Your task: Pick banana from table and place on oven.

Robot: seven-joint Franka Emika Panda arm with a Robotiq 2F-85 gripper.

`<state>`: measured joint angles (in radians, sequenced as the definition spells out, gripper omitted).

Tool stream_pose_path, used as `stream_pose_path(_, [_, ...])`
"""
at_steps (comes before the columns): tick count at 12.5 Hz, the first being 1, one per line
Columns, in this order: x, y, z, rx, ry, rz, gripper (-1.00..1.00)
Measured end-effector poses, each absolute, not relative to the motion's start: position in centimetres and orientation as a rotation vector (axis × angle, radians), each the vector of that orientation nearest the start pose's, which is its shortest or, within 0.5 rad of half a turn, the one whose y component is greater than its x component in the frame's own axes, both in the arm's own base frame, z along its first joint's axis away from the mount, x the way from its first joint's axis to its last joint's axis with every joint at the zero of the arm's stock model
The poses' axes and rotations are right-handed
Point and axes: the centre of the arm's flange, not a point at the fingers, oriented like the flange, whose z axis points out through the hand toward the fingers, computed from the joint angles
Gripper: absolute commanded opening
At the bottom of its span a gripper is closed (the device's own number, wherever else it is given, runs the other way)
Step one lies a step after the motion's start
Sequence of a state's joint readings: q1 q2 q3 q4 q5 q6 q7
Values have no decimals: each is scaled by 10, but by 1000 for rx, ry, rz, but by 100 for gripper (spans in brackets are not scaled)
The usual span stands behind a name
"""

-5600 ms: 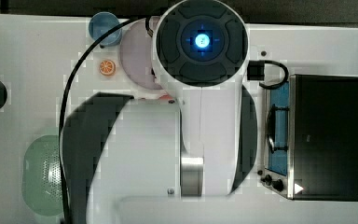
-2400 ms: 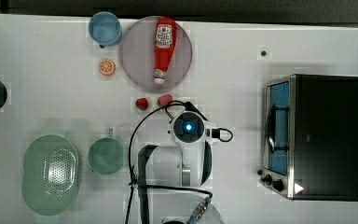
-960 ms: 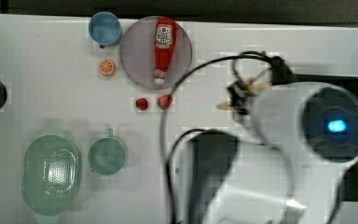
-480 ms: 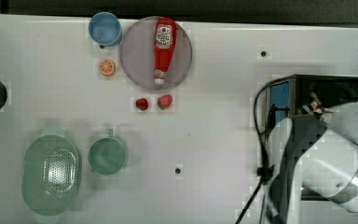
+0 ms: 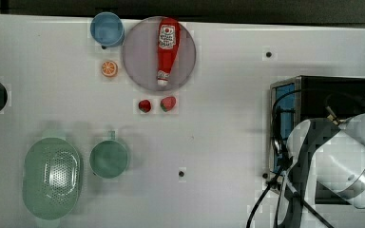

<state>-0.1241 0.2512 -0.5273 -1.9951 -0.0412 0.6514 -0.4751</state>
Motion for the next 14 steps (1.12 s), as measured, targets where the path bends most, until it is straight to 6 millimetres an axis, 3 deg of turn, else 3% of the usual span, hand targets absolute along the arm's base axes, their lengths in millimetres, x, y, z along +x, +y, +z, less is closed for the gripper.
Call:
stream_pose_path(5, [481, -352, 363, -2952, 1439, -20, 93])
stream_pose_path(8, [480, -355, 370, -3010, 1419, 18, 100])
stream_pose_path(10, [489, -345, 382, -3061, 1321, 120, 100])
stream_pose_path(12, [493, -312, 405, -3040, 1197, 347, 100])
stream_pose_path(14, [510, -250, 446, -3029, 1055, 364, 100])
